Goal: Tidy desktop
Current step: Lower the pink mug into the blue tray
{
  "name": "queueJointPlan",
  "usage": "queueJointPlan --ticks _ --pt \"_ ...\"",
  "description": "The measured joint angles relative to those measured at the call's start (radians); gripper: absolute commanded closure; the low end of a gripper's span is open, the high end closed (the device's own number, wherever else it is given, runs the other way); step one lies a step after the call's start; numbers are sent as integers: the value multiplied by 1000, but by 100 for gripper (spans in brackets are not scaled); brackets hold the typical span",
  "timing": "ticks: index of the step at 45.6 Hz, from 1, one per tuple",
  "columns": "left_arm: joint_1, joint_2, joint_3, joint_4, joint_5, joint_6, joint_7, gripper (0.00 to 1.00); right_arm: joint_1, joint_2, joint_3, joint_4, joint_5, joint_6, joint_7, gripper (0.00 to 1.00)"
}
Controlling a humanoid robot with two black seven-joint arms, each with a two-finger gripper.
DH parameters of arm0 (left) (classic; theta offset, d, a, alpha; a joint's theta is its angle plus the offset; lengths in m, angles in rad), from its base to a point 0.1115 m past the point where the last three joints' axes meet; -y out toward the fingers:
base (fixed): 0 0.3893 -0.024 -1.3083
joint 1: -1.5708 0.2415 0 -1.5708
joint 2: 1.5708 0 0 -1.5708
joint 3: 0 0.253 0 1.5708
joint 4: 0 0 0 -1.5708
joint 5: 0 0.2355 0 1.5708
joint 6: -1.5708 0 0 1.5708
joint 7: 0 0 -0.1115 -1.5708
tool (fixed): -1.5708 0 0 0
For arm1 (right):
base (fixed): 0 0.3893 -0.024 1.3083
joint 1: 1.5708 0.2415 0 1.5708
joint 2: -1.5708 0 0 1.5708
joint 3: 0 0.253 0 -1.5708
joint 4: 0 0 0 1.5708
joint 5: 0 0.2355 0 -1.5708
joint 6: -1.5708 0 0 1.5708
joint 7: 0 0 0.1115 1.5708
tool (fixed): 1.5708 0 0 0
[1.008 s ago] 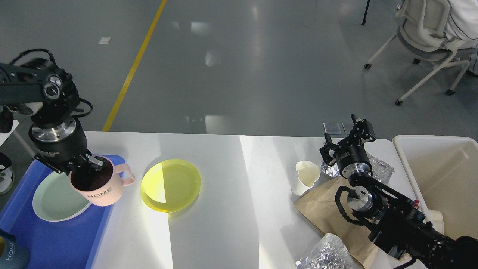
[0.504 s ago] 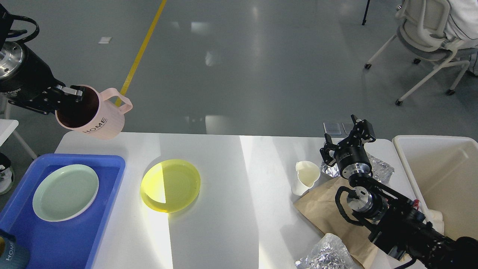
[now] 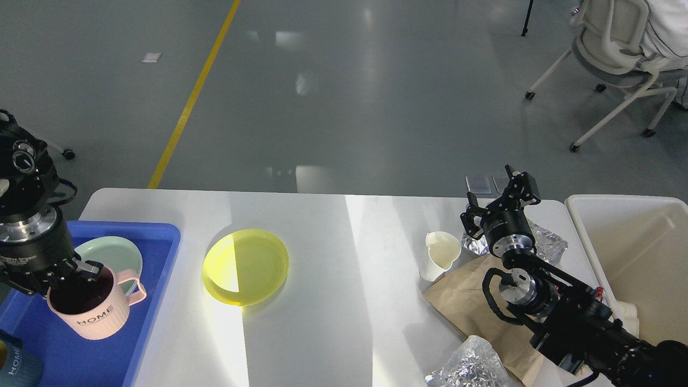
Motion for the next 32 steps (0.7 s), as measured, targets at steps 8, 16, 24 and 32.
queueJointPlan --ticks 8,16,24,32 --pt "98 -13 11 -7 13 0 1 98 1 0 0 0 0 0 0 0" --pt "169 -26 20 -8 95 0 2 98 2 0 0 0 0 0 0 0" --pt "182 -31 53 -5 137 30 1 98 2 0 0 0 0 0 0 0" --pt "213 -50 71 -1 155 149 -1 97 2 0 0 0 -1 0 0 0"
